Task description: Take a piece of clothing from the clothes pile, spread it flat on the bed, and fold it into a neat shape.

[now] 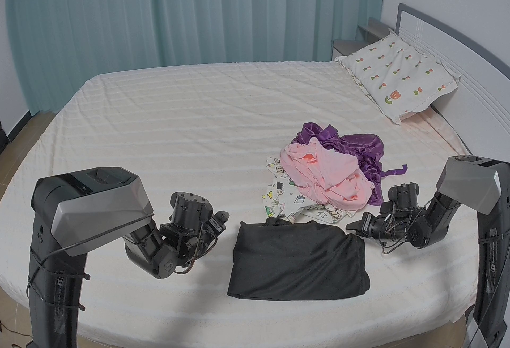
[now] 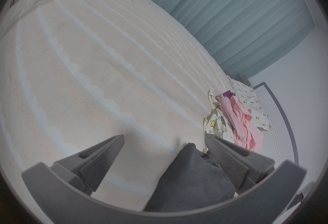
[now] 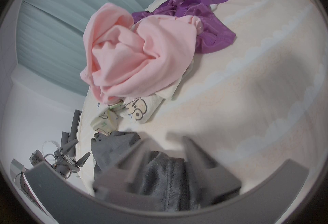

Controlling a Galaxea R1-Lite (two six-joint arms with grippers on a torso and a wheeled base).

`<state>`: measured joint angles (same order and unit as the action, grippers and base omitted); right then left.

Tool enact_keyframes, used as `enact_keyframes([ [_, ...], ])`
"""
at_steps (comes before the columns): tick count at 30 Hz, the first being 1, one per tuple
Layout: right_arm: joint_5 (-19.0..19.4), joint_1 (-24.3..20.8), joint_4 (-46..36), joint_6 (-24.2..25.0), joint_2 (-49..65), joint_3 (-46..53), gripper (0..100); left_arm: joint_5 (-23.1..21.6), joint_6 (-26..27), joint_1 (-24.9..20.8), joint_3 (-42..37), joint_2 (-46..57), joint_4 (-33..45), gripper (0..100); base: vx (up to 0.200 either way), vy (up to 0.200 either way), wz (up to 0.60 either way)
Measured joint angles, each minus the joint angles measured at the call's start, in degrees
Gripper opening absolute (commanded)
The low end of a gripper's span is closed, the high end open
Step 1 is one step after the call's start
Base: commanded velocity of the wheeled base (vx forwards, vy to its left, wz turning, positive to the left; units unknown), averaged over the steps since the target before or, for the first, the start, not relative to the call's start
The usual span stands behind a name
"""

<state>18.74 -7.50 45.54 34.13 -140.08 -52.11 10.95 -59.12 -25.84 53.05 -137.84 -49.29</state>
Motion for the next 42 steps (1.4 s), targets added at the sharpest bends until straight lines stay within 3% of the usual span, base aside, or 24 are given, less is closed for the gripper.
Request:
enact_keyframes([
  [14,-0.78,2.02,-1.48,1.78,2.13,0.13,0,0.02,0.01,0.10,-0.05,-0.06,0.00,100,0.000,0.000,0.00],
  [15,-0.76,2.07,-2.28,1.56,2.27,0.27,100,0.02,0.04,0.10,-0.07,-0.06,0.00,100,0.000,0.000,0.00],
  [29,-0.51,0.45,-5.73,0.71,3.15,1.54,100,0.02,0.17,0.07,-0.07,-0.09,0.00,100,0.000,0.000,0.00],
  [30,-0.67,0.09,-6.33,0.78,3.15,1.49,0,0.02,0.17,0.07,-0.07,-0.11,0.00,100,0.000,0.000,0.00],
  [42,-1.55,-1.37,-7.51,1.30,3.17,0.35,0,0.02,0.17,0.10,0.09,-0.12,0.00,100,0.000,0.000,0.00],
])
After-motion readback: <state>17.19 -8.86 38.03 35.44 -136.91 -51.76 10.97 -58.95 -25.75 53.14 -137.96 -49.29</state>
